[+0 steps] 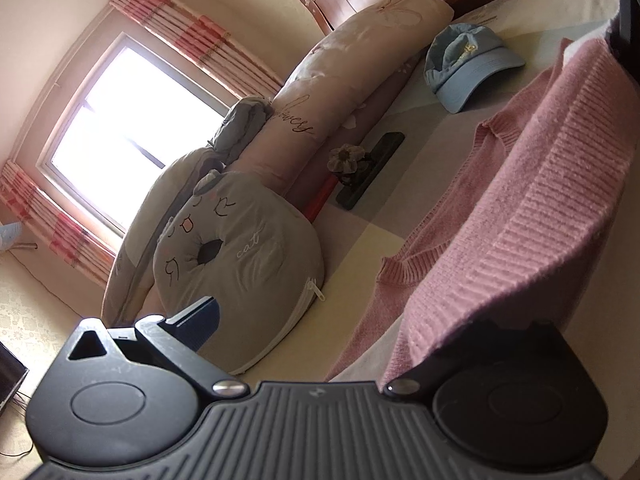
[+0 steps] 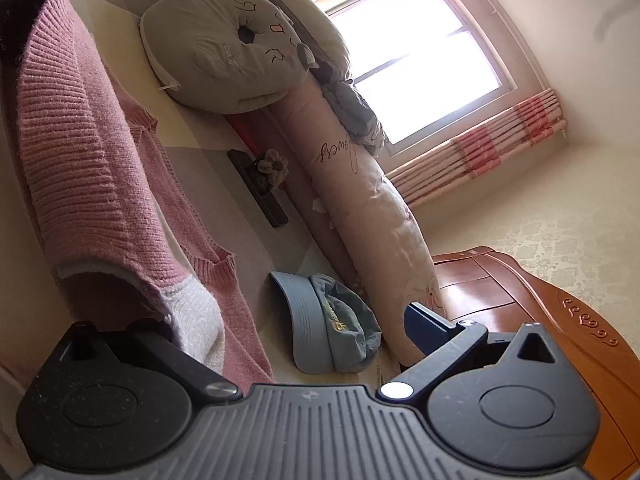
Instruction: Fold clothes
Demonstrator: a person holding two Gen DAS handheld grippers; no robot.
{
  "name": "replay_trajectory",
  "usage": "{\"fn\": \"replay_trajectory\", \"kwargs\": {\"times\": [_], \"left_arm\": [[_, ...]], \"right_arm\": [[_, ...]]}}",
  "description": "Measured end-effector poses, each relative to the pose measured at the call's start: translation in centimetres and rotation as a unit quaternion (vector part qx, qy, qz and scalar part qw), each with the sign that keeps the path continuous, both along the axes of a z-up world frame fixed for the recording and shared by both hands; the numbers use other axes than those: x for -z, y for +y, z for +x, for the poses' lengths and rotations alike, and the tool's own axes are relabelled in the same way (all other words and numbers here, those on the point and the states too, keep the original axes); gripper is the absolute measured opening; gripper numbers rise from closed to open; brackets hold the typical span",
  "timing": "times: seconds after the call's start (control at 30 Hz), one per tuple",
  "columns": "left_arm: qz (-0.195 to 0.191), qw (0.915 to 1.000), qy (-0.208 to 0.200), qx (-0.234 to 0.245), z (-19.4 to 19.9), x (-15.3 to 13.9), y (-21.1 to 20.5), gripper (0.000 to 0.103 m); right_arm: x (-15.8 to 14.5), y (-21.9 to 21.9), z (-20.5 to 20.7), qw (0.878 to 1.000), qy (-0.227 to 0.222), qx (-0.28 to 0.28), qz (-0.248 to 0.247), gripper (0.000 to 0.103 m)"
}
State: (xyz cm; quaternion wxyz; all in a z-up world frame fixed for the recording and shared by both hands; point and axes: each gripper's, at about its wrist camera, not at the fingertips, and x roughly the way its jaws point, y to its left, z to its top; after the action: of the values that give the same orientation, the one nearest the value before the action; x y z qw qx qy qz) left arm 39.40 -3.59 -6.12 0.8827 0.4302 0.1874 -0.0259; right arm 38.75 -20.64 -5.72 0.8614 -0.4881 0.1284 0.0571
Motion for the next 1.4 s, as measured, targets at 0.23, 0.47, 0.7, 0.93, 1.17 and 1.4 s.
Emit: {"fn": "replay_trajectory", "kwargs": {"times": [0.23,0.47,0.7,0.93,1.17,1.4], "left_arm": [[-0.021,0.9983,0.054,-0.008,3.7,3.0,0.6,0.103],[-0.04,0.9944,0.098,-0.001,4.7,2.2,1.2,0.103],[-0.057,0.9897,0.124,0.041,0.5,-0.9,1.4,0.102],[-0.077,0.9841,0.155,0.042,-2.0,-0.9,0.8,0.102],[-0.129,0.9566,0.227,0.13,-5.5,-1.3,-0.9,0.102],[-0.131,0.9458,0.259,0.145,-7.3,-0.2,-0.8,0.102]], "right_arm": [[2.2,-0.2,4.3,0.997,0.065,0.003,0.028,0.103],[1.5,-1.6,5.1,0.989,0.122,-0.004,0.079,0.103],[-3.8,-4.9,2.1,0.96,0.2,-0.046,0.19,0.103],[-4.7,-7.2,-1.4,0.946,0.232,-0.065,0.218,0.103],[-1.3,-7.6,-1.6,0.956,0.24,-0.047,0.16,0.103],[0.3,-9.9,0.9,0.946,0.253,0.002,0.204,0.103]]}}
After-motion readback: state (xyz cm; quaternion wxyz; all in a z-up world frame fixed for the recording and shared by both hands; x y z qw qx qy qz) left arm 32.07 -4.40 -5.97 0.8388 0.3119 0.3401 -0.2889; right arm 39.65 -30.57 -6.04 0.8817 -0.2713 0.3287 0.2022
